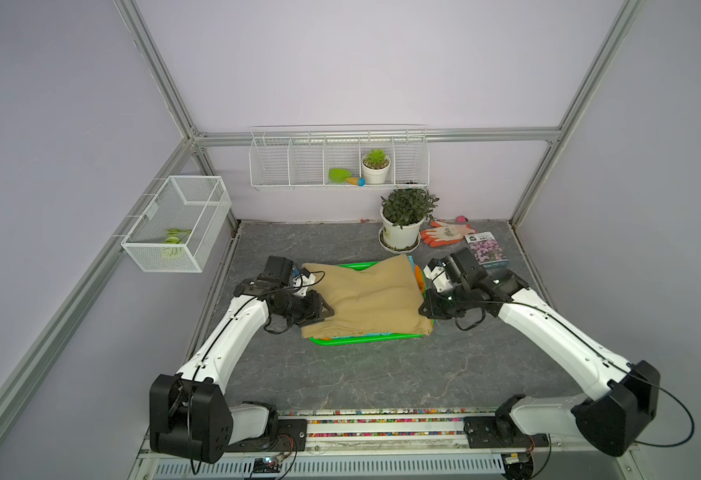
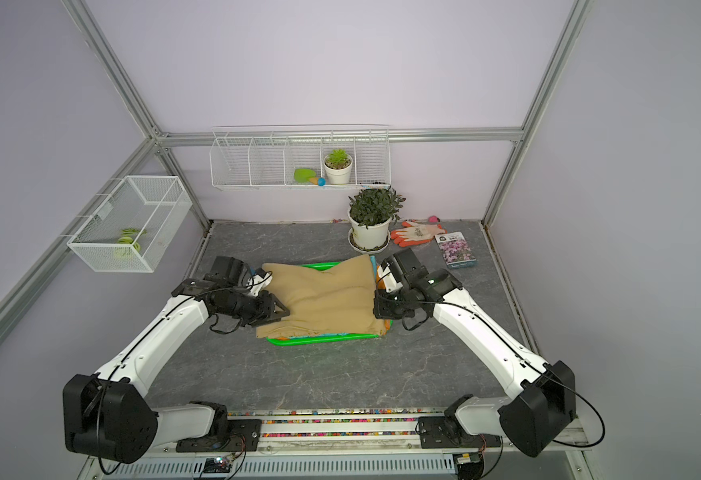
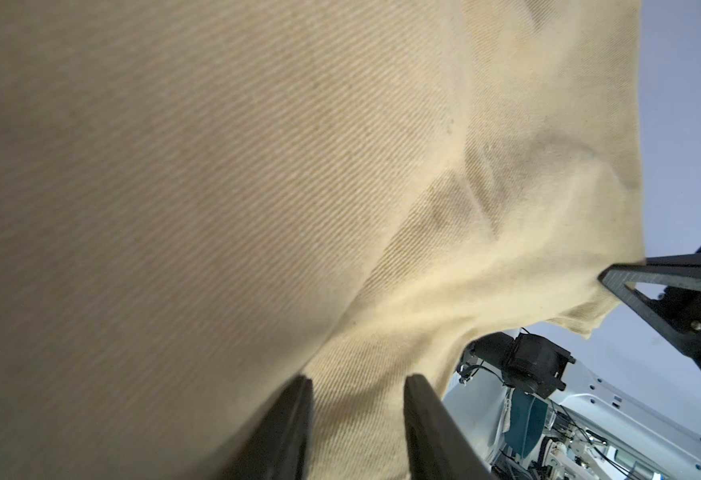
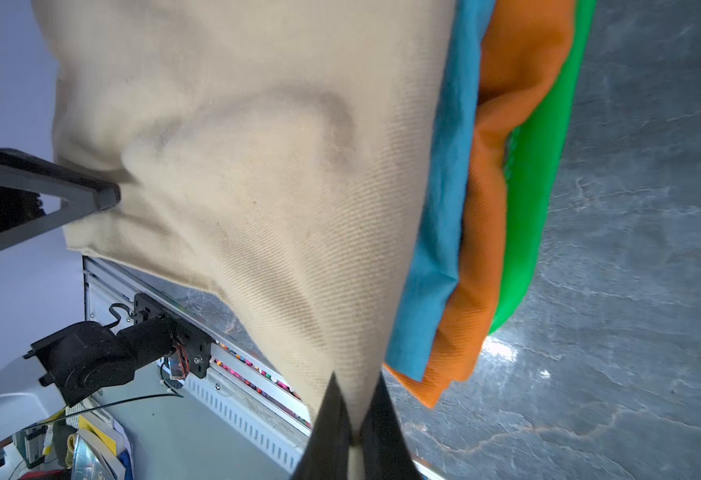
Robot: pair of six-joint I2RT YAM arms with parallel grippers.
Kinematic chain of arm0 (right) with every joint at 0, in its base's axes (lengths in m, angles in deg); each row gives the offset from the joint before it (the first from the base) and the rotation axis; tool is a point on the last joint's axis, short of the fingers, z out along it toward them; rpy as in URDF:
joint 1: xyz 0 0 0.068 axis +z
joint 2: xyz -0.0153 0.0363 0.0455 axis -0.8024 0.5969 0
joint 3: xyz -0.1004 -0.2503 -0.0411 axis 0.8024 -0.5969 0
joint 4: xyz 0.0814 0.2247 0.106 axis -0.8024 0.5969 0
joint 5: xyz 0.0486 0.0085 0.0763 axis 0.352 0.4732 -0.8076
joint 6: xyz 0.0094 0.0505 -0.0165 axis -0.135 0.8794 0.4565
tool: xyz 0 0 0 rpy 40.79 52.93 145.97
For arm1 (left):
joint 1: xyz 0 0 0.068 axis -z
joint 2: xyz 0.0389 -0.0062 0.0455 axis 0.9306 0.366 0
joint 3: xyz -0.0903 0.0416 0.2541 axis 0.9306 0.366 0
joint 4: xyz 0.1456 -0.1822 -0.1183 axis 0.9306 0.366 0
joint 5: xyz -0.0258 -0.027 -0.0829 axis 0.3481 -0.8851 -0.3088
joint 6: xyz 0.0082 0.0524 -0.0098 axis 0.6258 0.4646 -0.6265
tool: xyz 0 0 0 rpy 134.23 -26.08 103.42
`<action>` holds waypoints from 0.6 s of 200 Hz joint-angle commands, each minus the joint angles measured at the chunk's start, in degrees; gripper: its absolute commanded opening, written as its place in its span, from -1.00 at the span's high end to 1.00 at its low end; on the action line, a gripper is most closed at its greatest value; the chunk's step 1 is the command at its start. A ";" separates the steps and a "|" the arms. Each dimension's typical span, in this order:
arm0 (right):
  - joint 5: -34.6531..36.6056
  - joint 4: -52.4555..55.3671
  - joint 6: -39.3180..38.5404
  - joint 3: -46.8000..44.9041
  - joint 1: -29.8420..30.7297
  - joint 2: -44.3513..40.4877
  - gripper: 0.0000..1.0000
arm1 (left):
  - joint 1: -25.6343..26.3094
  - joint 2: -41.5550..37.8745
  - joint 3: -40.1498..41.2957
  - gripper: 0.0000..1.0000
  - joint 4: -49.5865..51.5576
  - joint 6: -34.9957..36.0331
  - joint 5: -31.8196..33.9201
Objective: Put the folded long pants in the basket
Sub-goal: Adjust the long pant in the basket.
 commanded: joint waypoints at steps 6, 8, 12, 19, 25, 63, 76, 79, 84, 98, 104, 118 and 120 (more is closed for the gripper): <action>-1.70 5.75 -3.62 -2.46 -2.35 1.22 0.61 | 0.06 0.46 -1.56 0.11 5.44 1.63 -1.73; -1.83 5.90 -3.86 -2.44 -2.35 1.52 0.60 | 0.06 0.46 -1.81 0.10 5.79 1.72 -1.86; -1.69 6.24 -4.21 -2.26 -2.33 2.01 0.58 | 0.01 0.50 -2.39 0.10 6.60 1.83 -1.79; -1.08 6.50 -4.31 -1.95 -2.50 2.63 0.44 | -0.02 0.59 -4.13 0.09 8.26 1.99 -0.72; -0.70 6.32 -4.12 -1.54 -2.68 2.62 0.23 | 0.02 0.53 -6.06 0.07 9.41 2.21 0.70; -2.64 -5.91 2.60 0.29 -2.68 -2.77 -0.13 | -0.22 0.61 -15.74 0.07 4.91 -2.06 -3.96; -7.01 -17.28 8.54 -1.87 -2.58 -2.60 -0.09 | -0.21 1.39 -14.74 0.12 -3.66 -7.50 -7.02; -8.21 -20.29 9.84 -2.50 -2.61 -2.01 -0.07 | -0.27 2.01 -14.66 0.13 -5.16 -8.40 -7.95; -9.77 -24.26 11.78 -2.77 -2.59 -0.62 -0.04 | -0.25 3.49 -15.17 0.15 -7.11 -9.04 -8.85; -11.36 -28.50 16.89 0.13 -2.63 5.54 0.12 | -0.57 9.30 -17.78 0.23 -9.42 -9.84 -8.24; -13.44 -30.81 18.30 1.72 -2.61 8.52 0.18 | -1.05 12.46 -19.22 0.27 -9.13 -9.70 -8.78; -16.02 -36.07 21.48 4.93 -2.53 15.48 0.27 | -1.52 18.79 -22.23 0.37 -10.42 -8.67 -10.45; -16.15 -36.82 22.11 5.28 -2.60 16.44 0.29 | -1.56 19.40 -22.20 0.37 -10.98 -8.94 -10.61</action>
